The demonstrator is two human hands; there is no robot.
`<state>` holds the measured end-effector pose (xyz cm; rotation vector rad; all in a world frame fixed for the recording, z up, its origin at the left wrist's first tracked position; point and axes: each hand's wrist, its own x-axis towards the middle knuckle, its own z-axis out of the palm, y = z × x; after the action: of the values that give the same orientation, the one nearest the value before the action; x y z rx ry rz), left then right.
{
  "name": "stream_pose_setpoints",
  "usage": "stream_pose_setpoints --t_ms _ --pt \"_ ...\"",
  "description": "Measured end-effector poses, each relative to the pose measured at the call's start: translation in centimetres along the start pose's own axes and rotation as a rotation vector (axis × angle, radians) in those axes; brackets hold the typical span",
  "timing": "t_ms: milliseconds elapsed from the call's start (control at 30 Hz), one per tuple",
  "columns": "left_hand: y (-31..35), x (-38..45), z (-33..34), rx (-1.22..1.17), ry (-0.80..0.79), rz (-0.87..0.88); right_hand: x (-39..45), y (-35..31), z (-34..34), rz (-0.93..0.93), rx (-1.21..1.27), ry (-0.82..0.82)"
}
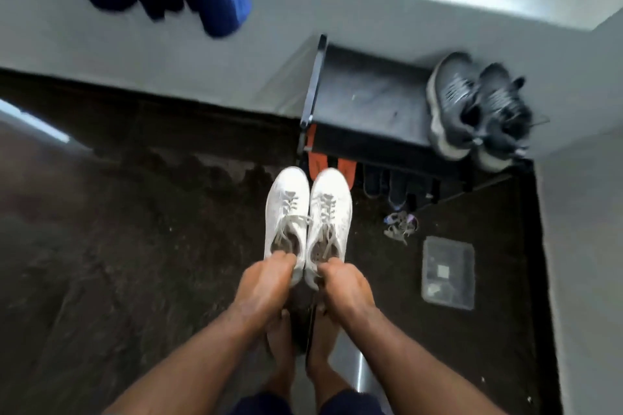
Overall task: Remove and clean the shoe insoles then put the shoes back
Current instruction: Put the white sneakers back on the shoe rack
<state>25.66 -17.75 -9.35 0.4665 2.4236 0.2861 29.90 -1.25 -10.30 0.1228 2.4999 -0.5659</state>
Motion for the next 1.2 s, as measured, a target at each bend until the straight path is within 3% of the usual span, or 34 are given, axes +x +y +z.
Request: stream_pose_setpoints --t_ms 200,400,867,1133,1200 --pt "4.9 -1.1 -7.4 0.045 0.133 0.152 -3.2 -0.3 -8.8 0.011 -0.044 0.176" --pt "9.3 3.6 -13.2 0.059 0.206 0.206 -1.4 1.9 -15.8 0.044 -0.043 0.331" --pt "15.7 22.0 -20.1 0.097 0.187 0.066 15.5 10.6 -25.8 0.112 0.05 0.335" --pt "16.2 26.9 -19.6 0.068 0.131 -0.006 19.8 13.6 -26.4 0.101 0.04 0.215" --pt "15.8 26.9 -19.3 0.028 0.147 -0.036 19.6 13.7 -26.4 0.067 -0.005 0.251"
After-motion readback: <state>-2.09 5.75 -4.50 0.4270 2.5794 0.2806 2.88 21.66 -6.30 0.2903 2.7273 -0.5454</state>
